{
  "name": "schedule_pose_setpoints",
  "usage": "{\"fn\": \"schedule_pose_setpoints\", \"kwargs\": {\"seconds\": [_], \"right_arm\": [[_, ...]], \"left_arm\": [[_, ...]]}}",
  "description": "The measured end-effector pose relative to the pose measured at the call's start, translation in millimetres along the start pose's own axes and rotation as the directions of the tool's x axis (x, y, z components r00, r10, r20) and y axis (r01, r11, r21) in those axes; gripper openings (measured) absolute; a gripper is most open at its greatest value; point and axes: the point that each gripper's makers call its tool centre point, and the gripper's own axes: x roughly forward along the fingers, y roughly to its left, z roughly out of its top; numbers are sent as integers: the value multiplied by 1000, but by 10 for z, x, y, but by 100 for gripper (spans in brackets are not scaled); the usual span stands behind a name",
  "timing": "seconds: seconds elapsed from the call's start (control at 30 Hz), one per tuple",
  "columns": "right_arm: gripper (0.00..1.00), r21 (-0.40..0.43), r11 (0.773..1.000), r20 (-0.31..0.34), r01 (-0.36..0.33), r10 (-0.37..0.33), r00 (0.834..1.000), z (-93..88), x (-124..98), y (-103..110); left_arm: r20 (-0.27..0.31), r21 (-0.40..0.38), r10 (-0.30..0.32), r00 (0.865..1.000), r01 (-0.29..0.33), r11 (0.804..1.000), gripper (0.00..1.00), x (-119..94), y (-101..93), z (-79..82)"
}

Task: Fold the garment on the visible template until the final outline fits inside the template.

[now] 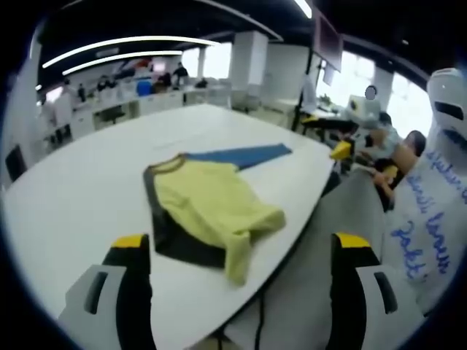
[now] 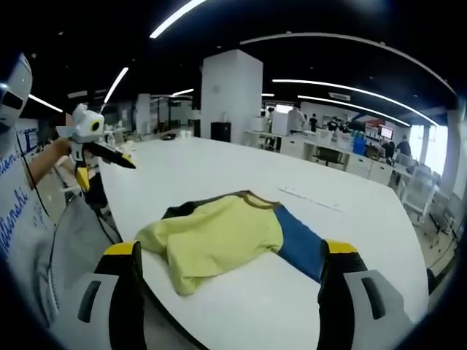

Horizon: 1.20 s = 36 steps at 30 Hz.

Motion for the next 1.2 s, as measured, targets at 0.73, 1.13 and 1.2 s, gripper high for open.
{"fn": "schedule_pose_setpoints", "kwargs": {"seconds": [0.73,1.13,1.2], "right_arm": [[100,33,999,17,-11,10,1000,9,26,14],[100,19,999,14,-28,28,1000,22,25,63],[100,16,999,12,-32,32,999,21,27,75]], "left_arm": [[-30,-59,24,999,-26,998,94,96,124,-157],[-52,-76,-11,999,7,997,81,193,102,-243],[-57,-89,-16,998,11,996,79,211,105,-265]]}}
